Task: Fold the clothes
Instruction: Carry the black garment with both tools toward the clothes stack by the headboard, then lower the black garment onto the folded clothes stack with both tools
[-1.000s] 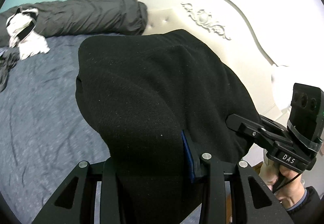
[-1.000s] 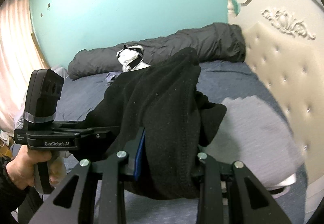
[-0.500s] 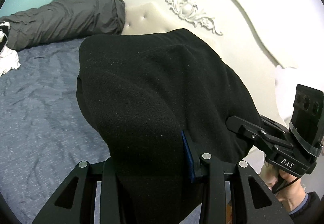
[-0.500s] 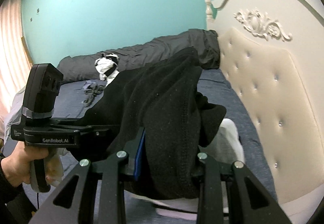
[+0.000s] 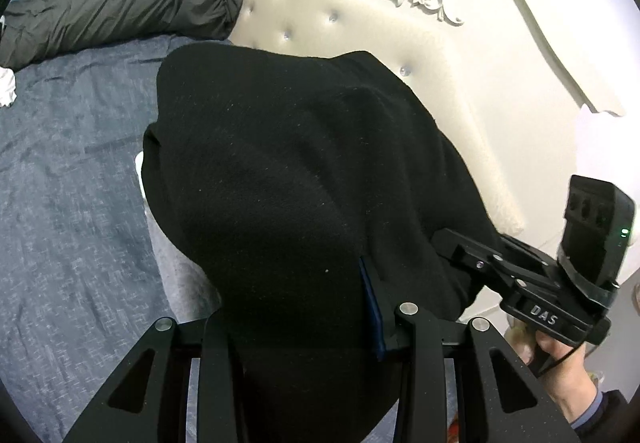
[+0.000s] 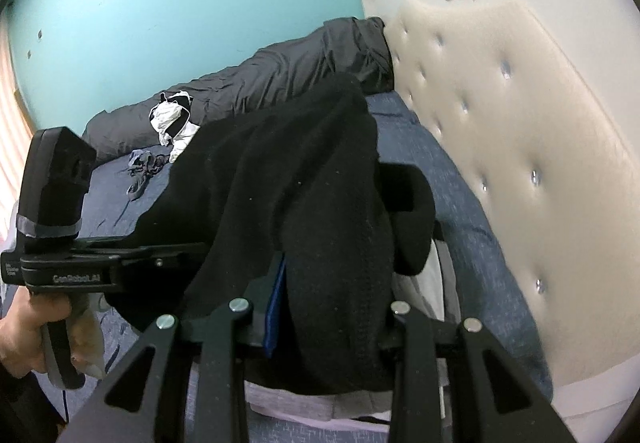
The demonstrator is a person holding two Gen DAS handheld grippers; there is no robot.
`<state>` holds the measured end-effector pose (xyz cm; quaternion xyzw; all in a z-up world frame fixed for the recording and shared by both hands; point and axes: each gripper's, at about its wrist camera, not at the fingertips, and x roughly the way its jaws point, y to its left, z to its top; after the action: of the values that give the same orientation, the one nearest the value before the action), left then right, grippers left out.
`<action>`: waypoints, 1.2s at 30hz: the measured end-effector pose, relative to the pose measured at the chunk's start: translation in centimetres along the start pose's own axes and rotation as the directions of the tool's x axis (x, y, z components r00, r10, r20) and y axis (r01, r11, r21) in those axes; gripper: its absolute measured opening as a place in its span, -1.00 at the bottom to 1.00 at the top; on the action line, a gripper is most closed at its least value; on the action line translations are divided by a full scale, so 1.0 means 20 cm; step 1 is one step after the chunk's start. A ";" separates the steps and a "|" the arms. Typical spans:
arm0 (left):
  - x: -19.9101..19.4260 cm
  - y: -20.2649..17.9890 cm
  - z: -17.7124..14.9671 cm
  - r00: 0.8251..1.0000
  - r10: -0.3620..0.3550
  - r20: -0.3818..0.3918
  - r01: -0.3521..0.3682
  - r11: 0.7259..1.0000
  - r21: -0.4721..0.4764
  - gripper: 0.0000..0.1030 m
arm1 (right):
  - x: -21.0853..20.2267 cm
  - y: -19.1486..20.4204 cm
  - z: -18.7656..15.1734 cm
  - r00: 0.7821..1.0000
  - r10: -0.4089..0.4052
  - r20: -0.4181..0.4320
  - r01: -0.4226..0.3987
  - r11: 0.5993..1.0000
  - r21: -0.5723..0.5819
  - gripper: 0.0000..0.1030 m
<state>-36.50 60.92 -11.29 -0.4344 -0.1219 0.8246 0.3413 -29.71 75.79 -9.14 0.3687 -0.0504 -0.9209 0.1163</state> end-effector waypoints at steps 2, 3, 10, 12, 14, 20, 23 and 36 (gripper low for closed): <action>-0.01 0.02 -0.01 1.000 -0.005 -0.001 0.005 1.000 -0.008 -0.24 | 0.01 -0.02 0.00 1.000 0.004 -0.009 -0.004 1.000 0.020 -0.35; -0.02 0.02 -0.02 1.000 -0.007 -0.002 0.007 1.000 -0.011 -0.23 | 0.01 -0.02 0.00 1.000 0.004 -0.012 -0.003 1.000 0.025 -0.30; -0.08 0.07 -0.04 1.000 0.010 0.013 -0.010 1.000 -0.010 -0.15 | -0.01 0.00 0.00 0.999 -0.032 -0.007 0.032 0.999 0.036 -0.22; -0.11 0.11 -0.04 0.999 0.026 0.027 -0.026 1.000 0.003 -0.13 | -0.01 0.00 0.00 0.999 -0.040 -0.002 0.040 0.998 0.040 -0.21; -0.13 0.14 -0.04 0.999 0.027 0.038 -0.027 1.000 0.005 -0.13 | -0.01 0.00 0.00 0.999 -0.047 0.001 0.047 0.998 0.039 -0.21; -0.13 0.13 -0.05 0.999 0.024 0.040 -0.025 0.999 0.023 -0.18 | -0.03 0.00 0.00 0.999 -0.053 0.010 0.053 0.998 0.041 -0.29; -0.16 0.09 -0.04 0.999 0.016 0.046 -0.018 0.999 0.042 -0.28 | -0.05 -0.02 0.02 0.999 -0.043 0.014 0.042 0.997 0.063 -0.38; -0.11 0.04 -0.07 0.999 0.028 0.028 -0.029 0.998 0.052 -0.30 | -0.06 -0.03 0.00 0.993 -0.113 0.010 0.113 0.993 0.035 -0.37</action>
<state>-34.92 58.69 -11.11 -0.4156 -0.0988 0.8382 0.3391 -28.97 76.70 -8.35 0.3676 -0.0461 -0.9271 0.0571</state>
